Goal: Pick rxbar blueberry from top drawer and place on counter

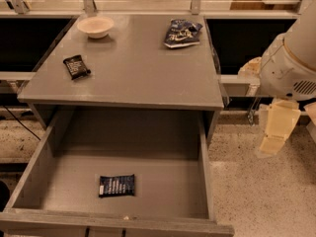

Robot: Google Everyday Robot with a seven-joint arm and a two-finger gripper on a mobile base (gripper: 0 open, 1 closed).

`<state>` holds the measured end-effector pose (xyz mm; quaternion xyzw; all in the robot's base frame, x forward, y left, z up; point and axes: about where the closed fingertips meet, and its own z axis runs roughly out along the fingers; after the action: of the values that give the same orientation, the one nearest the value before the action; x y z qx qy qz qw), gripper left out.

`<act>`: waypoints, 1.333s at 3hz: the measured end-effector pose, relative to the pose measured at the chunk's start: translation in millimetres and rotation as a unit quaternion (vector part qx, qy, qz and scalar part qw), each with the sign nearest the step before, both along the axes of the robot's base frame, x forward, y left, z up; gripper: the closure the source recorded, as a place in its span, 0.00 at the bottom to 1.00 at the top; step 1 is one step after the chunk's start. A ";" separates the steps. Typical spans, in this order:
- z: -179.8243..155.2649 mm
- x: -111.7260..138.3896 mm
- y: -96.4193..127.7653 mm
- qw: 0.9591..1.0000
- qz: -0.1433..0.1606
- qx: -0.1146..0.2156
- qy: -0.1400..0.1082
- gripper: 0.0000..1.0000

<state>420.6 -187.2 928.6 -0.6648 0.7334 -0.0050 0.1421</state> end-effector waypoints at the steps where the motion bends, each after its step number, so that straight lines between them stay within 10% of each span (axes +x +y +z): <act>1: -6.9 -7.3 9.9 0.999 0.051 -0.006 0.003 0.00; 4: -42.0 -9.1 69.6 0.995 0.101 0.018 -0.013 0.00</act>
Offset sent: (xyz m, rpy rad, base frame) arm -0.0064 0.0085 -0.0062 -0.0108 0.0062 0.0884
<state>411.5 -117.7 886.6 -0.7328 0.6604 0.0144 0.1633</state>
